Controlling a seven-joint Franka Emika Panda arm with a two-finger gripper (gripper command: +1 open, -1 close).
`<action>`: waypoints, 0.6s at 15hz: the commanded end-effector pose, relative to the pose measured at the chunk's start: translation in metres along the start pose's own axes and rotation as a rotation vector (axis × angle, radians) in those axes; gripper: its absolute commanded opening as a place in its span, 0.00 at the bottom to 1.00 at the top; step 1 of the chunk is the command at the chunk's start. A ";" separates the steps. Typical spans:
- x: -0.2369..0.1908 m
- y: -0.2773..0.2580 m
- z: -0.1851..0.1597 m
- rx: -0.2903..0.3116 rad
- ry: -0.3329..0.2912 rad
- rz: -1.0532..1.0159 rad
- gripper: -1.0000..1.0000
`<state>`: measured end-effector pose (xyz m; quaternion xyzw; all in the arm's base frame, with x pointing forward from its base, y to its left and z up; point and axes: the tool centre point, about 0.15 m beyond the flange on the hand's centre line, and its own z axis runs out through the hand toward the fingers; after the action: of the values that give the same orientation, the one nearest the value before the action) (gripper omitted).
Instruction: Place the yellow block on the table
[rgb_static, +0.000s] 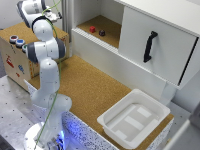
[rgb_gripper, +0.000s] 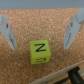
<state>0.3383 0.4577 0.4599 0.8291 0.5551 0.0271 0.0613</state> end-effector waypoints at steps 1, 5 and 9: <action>-0.015 0.002 0.026 0.088 0.055 -0.007 1.00; -0.011 0.005 0.038 0.116 0.083 0.015 0.00; -0.008 0.005 0.049 0.133 0.083 0.033 0.00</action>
<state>0.3397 0.4562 0.4354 0.8388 0.5437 0.0064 0.0294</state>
